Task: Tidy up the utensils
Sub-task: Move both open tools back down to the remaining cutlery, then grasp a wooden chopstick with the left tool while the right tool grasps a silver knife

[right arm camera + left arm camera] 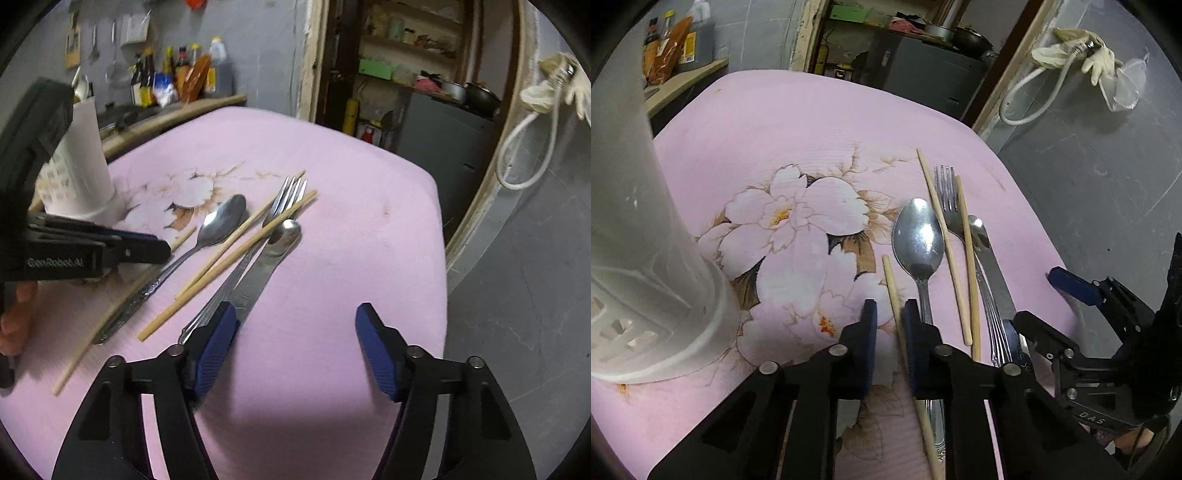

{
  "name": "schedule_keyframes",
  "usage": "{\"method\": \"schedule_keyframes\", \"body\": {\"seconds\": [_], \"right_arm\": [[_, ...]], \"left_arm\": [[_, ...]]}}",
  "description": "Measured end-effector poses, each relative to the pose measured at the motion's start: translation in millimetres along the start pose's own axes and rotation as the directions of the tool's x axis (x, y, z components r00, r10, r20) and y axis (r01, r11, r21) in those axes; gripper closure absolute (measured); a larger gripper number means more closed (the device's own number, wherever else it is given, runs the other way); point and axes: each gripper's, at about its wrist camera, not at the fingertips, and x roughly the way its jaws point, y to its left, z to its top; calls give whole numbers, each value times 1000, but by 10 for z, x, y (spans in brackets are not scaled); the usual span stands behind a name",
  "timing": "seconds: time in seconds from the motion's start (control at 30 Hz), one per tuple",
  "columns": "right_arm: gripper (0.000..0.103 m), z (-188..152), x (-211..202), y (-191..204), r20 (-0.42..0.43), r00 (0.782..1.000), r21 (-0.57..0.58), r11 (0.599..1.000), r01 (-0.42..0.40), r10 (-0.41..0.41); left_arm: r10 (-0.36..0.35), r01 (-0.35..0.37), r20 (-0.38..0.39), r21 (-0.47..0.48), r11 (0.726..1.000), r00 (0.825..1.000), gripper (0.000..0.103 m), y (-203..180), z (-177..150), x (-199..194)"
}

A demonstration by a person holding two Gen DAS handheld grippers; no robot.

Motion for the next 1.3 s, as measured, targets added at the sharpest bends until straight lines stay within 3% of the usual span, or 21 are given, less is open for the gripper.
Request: {"method": "schedule_keyframes", "body": {"seconds": [0.1, 0.37, 0.57, 0.7, 0.83, 1.13, 1.3], "right_arm": [[39, 56, 48, 8, -7, 1000, -15, 1000, 20, -20], [39, 248, 243, -32, -71, 997, 25, 1000, -17, 18], [40, 337, 324, -78, -87, 996, 64, 997, 38, -32], [48, 311, 285, -115, -81, 996, 74, 996, 40, -34], [49, 285, 275, -124, -86, 996, 105, 994, -1, 10], [49, 349, 363, -24, -101, 993, 121, 991, -48, 61], [49, 380, 428, 71, -128, 992, 85, 996, -7, 18]], "left_arm": [[-10, 10, 5, -12, 1000, 1000, 97, 53, 6, -32], [-32, 32, 16, -22, 999, 999, 100, 114, -120, -93], [-101, 102, 25, -47, 994, 995, 100, 165, -160, -124], [-144, 145, 57, -24, 989, 988, 99, 163, -177, -221], [-135, 135, 34, 15, 991, 990, 99, 55, -160, -176], [-118, 118, -37, 0, 993, 992, 98, 35, 25, 40], [-120, 122, -48, 38, 992, 992, 97, -4, 58, 79]]}}
